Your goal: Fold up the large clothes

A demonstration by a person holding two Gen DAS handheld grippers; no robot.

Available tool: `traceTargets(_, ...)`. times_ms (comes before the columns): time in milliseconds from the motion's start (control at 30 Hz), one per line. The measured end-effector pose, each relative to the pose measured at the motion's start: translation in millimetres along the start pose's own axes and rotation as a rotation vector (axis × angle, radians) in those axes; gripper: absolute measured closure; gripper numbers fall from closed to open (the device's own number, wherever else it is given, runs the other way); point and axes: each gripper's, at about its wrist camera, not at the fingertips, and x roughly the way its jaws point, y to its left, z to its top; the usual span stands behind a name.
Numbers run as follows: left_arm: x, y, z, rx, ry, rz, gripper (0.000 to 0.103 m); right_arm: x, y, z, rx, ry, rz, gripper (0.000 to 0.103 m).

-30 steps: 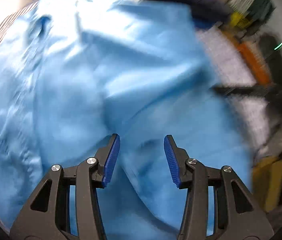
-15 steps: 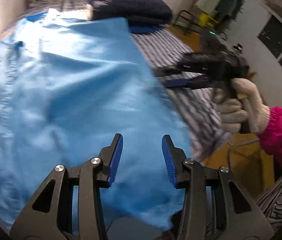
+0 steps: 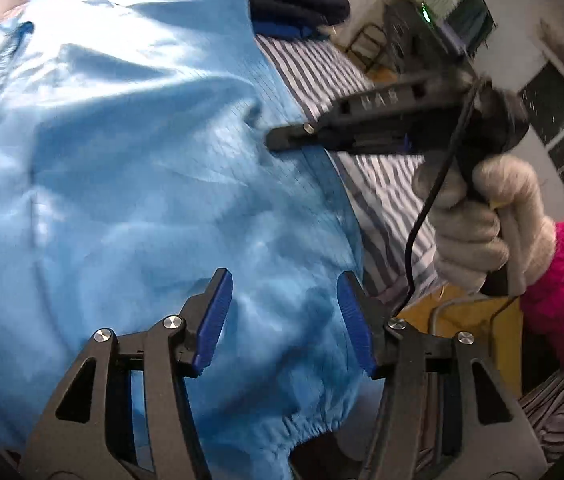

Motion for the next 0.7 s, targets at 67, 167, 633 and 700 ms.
traceTargets(67, -8.1, 9.6, 3.5, -0.051, -0.017, -0.015, 0.046, -1.4, 3.8, 3.3, -0.006, -0.005, -0.014, 0.102)
traceTargets(167, -12.7, 6.1, 6.6, -0.070, -0.026, -0.051, 0.042, -1.5, 12.0, 8.1, -0.004, -0.009, -0.011, 0.103)
traceTargets(633, 7.7, -26.6, 25.7, 0.016, -0.048, 0.022, 0.037, -7.3, 45.2, 22.4, -0.027, -0.010, 0.097, 0.103)
traceTargets(700, 7.0, -25.0, 28.0, 0.006, -0.046, 0.010, 0.037, -6.0, 49.1, 25.2, -0.039, -0.017, 0.079, 0.103)
